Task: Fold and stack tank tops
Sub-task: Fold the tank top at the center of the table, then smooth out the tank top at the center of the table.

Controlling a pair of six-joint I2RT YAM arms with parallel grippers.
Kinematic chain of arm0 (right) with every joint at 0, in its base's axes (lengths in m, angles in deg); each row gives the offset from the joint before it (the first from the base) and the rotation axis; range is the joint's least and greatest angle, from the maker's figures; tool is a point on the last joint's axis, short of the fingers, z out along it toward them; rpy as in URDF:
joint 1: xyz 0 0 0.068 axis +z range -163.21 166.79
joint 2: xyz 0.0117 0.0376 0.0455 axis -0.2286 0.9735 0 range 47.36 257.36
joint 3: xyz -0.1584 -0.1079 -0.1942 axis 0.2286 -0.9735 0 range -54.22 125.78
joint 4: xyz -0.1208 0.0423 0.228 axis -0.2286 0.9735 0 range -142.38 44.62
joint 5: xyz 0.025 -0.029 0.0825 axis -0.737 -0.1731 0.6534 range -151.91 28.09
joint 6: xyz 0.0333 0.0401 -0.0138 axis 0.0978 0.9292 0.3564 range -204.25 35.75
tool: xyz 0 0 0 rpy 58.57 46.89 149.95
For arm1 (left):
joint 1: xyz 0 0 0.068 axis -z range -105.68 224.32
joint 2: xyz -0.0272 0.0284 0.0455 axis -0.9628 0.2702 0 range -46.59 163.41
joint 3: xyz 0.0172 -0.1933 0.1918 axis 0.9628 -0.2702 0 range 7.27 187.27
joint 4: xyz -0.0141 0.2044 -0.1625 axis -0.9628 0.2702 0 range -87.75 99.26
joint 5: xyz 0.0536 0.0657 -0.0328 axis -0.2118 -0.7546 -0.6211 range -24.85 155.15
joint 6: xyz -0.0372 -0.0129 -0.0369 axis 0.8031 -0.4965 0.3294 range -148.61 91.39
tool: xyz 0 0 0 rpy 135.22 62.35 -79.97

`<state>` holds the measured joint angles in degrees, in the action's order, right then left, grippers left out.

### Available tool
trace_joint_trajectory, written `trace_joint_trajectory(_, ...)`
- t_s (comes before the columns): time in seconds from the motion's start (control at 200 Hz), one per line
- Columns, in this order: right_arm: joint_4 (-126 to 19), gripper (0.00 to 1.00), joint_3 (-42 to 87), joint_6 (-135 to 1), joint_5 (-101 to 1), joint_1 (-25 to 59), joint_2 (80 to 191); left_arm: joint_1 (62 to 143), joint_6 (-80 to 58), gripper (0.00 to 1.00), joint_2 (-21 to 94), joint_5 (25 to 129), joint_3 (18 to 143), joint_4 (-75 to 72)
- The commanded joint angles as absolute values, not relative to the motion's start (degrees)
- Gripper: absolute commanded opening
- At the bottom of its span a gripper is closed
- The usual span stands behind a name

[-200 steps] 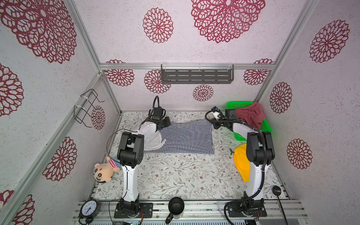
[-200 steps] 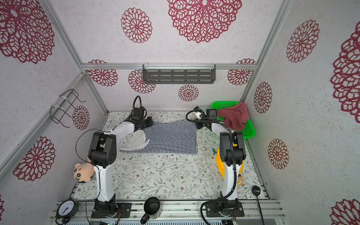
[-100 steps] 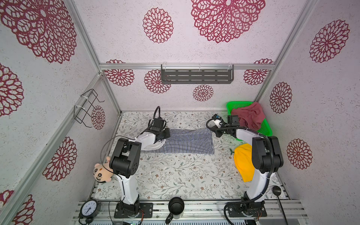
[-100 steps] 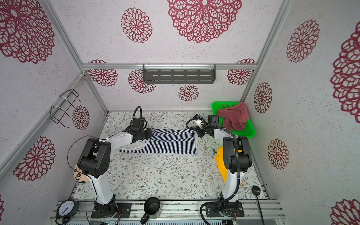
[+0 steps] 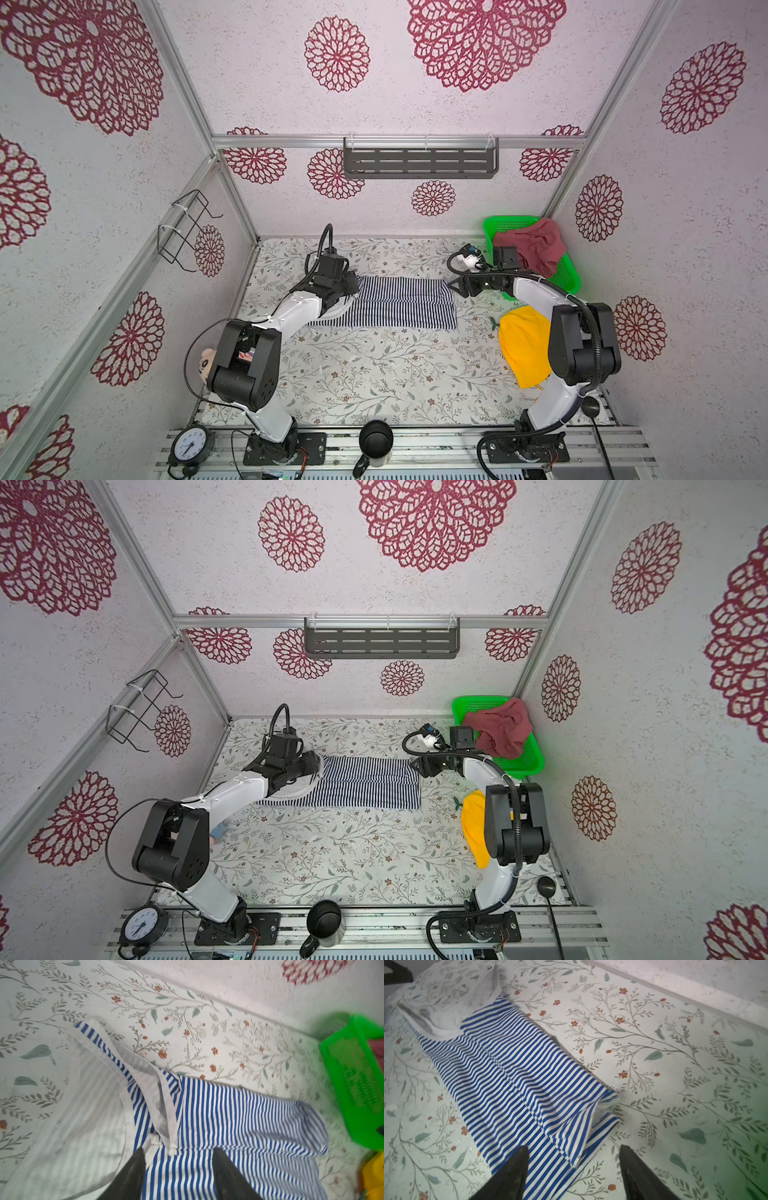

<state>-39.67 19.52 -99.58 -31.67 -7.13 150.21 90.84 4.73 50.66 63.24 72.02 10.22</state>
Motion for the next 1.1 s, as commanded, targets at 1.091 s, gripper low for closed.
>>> trace_joint_trajectory(1.091,-37.7,0.38,26.5,-57.9,-65.1,1.1,165.0,85.3,19.8,0.31,76.6,68.1,82.0,8.5)
